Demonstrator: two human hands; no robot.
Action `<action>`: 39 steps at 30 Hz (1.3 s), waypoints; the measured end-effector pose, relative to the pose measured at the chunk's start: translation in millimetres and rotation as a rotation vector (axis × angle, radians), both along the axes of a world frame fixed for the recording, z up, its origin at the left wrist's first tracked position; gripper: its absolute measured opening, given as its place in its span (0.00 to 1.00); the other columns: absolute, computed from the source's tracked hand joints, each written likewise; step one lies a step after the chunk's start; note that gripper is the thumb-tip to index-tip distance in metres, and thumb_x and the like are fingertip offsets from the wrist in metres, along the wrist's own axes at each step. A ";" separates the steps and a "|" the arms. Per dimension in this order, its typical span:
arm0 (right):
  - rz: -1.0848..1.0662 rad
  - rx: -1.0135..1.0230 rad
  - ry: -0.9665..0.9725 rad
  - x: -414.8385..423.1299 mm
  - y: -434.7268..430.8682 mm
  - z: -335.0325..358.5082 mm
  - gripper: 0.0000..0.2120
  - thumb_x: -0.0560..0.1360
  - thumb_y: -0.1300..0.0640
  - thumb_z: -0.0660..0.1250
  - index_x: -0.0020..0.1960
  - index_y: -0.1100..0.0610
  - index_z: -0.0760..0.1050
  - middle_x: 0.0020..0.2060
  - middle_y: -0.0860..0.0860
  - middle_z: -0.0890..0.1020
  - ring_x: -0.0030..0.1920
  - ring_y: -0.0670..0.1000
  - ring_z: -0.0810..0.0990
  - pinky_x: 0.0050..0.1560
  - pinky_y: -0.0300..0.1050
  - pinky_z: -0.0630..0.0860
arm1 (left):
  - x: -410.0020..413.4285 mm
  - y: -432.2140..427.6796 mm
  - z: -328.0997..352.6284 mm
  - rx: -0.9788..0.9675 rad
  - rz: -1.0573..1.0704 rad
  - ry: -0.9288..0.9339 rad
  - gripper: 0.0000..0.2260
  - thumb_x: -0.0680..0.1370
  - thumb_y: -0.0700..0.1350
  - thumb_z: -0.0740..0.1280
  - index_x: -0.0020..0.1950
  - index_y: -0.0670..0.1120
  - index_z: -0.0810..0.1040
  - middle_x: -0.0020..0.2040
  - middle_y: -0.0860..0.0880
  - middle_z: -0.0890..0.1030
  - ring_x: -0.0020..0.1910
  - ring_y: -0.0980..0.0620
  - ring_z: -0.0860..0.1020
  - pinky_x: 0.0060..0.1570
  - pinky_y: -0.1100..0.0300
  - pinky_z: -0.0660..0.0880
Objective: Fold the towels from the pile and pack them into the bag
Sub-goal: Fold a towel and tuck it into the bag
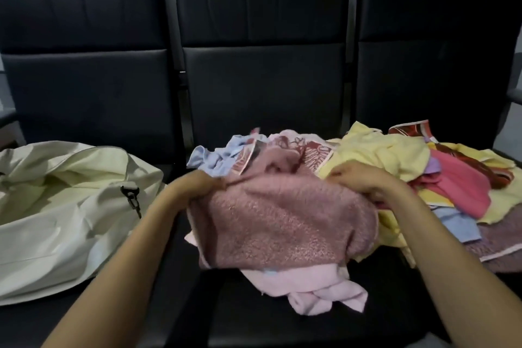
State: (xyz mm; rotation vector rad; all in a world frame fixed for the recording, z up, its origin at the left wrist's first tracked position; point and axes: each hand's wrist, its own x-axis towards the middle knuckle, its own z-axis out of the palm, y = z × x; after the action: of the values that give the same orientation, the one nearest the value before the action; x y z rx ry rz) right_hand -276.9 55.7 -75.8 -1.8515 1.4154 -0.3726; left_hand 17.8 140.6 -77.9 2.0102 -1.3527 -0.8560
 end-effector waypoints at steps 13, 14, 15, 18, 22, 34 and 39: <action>-0.105 -0.385 -0.112 0.0 -10.8 41.8 0.05 0.76 0.55 0.68 0.46 0.57 0.79 0.42 0.48 0.79 0.45 0.47 0.76 0.48 0.43 0.68 | -4.8 -8.1 27.8 -0.365 0.027 0.200 0.07 0.74 0.46 0.72 0.45 0.42 0.81 0.40 0.48 0.80 0.41 0.52 0.77 0.46 0.57 0.73; -0.147 -0.418 -0.128 1.9 -20.7 45.6 0.05 0.77 0.56 0.67 0.48 0.57 0.79 0.43 0.48 0.79 0.47 0.47 0.76 0.49 0.43 0.68 | -6.3 -16.7 33.3 -0.405 0.053 0.257 0.05 0.74 0.45 0.72 0.45 0.44 0.81 0.41 0.48 0.81 0.42 0.52 0.78 0.47 0.56 0.74; -0.191 -0.438 -0.142 4.6 -31.7 47.0 0.05 0.78 0.56 0.66 0.50 0.57 0.79 0.45 0.49 0.79 0.49 0.48 0.76 0.50 0.42 0.67 | -8.2 -29.0 35.6 -0.441 0.087 0.273 0.04 0.74 0.45 0.72 0.44 0.46 0.80 0.41 0.49 0.81 0.42 0.52 0.78 0.47 0.55 0.74; -0.297 -0.424 -0.173 14.0 -66.1 38.5 0.08 0.79 0.58 0.64 0.54 0.60 0.78 0.49 0.53 0.79 0.50 0.51 0.75 0.49 0.41 0.66 | -16.6 -65.7 27.9 -0.449 0.140 0.295 0.03 0.74 0.45 0.71 0.43 0.48 0.79 0.41 0.48 0.81 0.44 0.50 0.79 0.49 0.53 0.76; -0.241 -0.363 -0.094 25.5 -100.3 9.7 0.08 0.79 0.58 0.64 0.53 0.61 0.78 0.51 0.56 0.81 0.51 0.52 0.76 0.48 0.40 0.65 | -29.2 -97.8 1.4 -0.356 -0.129 0.006 0.12 0.80 0.50 0.62 0.57 0.48 0.81 0.52 0.49 0.81 0.55 0.50 0.78 0.52 0.60 0.70; -0.143 -0.126 0.151 27.3 -130.0 -15.3 0.10 0.74 0.53 0.71 0.49 0.59 0.78 0.50 0.56 0.81 0.53 0.56 0.79 0.54 0.46 0.73 | 28.8 -118.2 -42.6 -0.380 -0.135 -0.859 0.09 0.78 0.48 0.63 0.53 0.46 0.79 0.66 0.48 0.72 0.66 0.45 0.66 0.64 0.50 0.59; -0.215 -0.259 0.146 26.7 -130.8 -19.9 0.06 0.74 0.50 0.70 0.45 0.52 0.76 0.50 0.54 0.80 0.57 0.55 0.75 0.55 0.48 0.71 | 36.6 -128.0 -38.7 -0.098 0.032 -0.420 0.13 0.79 0.50 0.57 0.51 0.42 0.74 0.50 0.48 0.78 0.52 0.46 0.76 0.53 0.54 0.71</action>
State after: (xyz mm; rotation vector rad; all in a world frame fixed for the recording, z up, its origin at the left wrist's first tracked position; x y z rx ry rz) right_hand -250.2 -75.1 -95.7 -1.9682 1.7416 -0.5602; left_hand 54.5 12.5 -116.6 2.2053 -1.5429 -0.3522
